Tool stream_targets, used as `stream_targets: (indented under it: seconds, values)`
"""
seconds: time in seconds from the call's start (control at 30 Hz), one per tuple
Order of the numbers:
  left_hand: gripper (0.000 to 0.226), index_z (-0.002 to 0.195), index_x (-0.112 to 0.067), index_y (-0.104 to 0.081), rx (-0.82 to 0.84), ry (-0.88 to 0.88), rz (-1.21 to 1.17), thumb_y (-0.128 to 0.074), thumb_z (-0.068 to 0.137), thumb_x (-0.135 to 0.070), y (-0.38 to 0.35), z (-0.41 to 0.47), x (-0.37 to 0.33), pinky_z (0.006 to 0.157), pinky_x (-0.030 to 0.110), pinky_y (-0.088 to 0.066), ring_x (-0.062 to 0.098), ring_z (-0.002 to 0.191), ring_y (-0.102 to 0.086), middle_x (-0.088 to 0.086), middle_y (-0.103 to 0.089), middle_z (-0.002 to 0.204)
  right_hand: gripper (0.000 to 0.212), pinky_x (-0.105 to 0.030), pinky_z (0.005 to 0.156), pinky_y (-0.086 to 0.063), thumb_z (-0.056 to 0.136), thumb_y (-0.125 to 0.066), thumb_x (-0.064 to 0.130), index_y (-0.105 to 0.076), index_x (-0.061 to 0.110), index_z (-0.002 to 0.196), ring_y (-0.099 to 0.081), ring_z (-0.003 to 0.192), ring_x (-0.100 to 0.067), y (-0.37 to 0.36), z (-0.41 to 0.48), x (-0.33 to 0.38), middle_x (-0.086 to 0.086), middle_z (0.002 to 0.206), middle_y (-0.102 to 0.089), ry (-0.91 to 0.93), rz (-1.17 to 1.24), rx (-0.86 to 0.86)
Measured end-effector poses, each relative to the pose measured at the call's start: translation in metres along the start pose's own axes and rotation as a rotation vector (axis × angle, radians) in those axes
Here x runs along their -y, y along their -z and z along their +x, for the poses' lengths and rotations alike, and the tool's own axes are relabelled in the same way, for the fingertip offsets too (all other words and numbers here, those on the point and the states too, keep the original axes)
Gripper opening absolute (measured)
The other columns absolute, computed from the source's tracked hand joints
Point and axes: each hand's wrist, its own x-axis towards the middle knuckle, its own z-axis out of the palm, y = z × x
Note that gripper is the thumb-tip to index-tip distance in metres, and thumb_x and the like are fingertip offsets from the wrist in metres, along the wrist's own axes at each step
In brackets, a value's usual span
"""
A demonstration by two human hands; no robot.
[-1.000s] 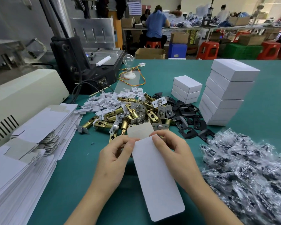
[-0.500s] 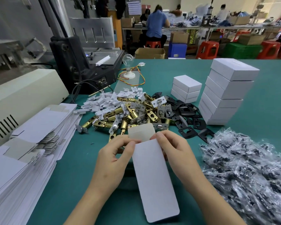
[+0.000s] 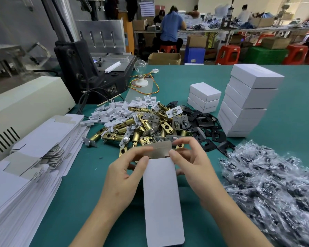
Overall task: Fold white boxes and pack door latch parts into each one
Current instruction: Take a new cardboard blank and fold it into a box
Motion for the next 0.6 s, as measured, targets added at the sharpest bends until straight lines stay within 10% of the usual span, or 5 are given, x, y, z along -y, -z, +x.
stream_targets:
  seconds: [0.13, 0.6]
  values:
    - [0.043, 0.133, -0.056, -0.057, -0.016, 0.019, -0.064, -0.062, 0.095, -0.035, 0.0003, 0.0005, -0.0012, 0.083, 0.019, -0.056, 0.007, 0.107, -0.070, -0.020, -0.072, 0.112, 0.022, -0.031, 0.072, -0.061, 0.100, -0.065, 0.019, -0.069, 0.040, 0.101, -0.071, 0.093, -0.016, -0.0008, 0.0005, 0.0032, 0.002, 0.095, -0.076, -0.022, 0.012, 0.024]
    - [0.027, 0.100, -0.036, -0.080, -0.083, 0.069, -0.044, -0.071, 0.098, -0.011, 0.0052, 0.0028, 0.0040, 0.071, 0.017, -0.055, 0.010, 0.098, -0.072, -0.012, -0.078, 0.099, 0.019, -0.031, 0.069, -0.063, 0.091, -0.070, 0.039, -0.070, 0.040, 0.110, -0.076, 0.090, -0.016, -0.0034, -0.0049, 0.0028, 0.009, 0.104, -0.074, -0.053, -0.087, 0.238]
